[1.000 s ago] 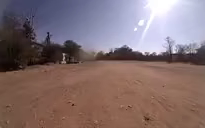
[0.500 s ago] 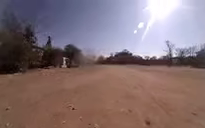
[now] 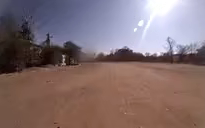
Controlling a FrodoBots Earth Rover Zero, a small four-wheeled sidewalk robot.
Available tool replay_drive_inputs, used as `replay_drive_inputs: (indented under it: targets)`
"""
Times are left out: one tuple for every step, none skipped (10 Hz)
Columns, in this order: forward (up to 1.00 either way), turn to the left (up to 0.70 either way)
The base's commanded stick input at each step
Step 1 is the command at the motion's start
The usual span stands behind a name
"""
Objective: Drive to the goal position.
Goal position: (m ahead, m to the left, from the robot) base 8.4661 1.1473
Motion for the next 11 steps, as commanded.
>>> replay_drive_inputs:
  targets:
    - [1.00,0.00]
    - [1.00,0.00]
    - [1.00,0.00]
    - [1.00,0.00]
    - [1.00,0.00]
    - [1.00,0.00]
    - [1.00,0.00]
    - [1.00,0.00]
    - [1.00,0.00]
    - [1.00,0.00]
    - [1.00,0.00]
